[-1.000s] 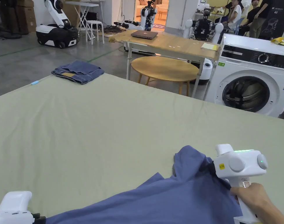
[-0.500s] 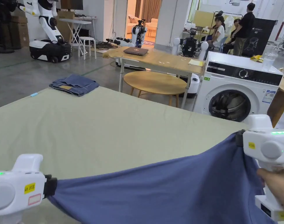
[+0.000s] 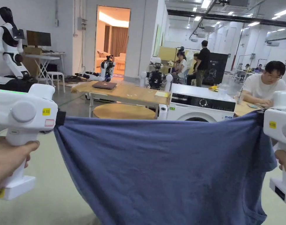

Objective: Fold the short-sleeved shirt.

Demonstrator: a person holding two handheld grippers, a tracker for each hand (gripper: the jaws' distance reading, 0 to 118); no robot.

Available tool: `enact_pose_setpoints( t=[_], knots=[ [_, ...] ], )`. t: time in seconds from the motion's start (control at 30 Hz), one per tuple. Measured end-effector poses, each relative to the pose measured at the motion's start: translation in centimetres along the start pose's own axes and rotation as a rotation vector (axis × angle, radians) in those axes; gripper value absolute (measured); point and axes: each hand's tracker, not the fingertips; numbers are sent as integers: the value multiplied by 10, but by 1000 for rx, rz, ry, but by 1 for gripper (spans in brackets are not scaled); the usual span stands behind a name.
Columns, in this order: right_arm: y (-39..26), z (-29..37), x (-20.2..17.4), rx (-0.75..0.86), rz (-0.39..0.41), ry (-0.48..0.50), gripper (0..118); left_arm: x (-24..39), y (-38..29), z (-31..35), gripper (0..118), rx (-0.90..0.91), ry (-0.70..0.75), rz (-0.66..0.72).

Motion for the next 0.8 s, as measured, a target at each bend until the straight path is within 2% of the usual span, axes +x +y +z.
enact_pose_setpoints(
  t=[0.4,0.53,0.63,0.77,0.8],
  knots=[
    [95,-33,37,99,-65,-120,2,38,151,-40,1,175,12,-41],
    [128,-48,40,156,-38,-152,2,43,191,-51,1,220,24,-41],
    [147,-61,42,175,-45,-165,2,43,214,-62,1,235,14,-19],
    [158,-72,40,199,-40,-172,2,47,223,-71,1,257,27,-30],
    [159,-74,38,205,-18,-181,2,49,223,-72,1,255,33,-37]
  ],
)
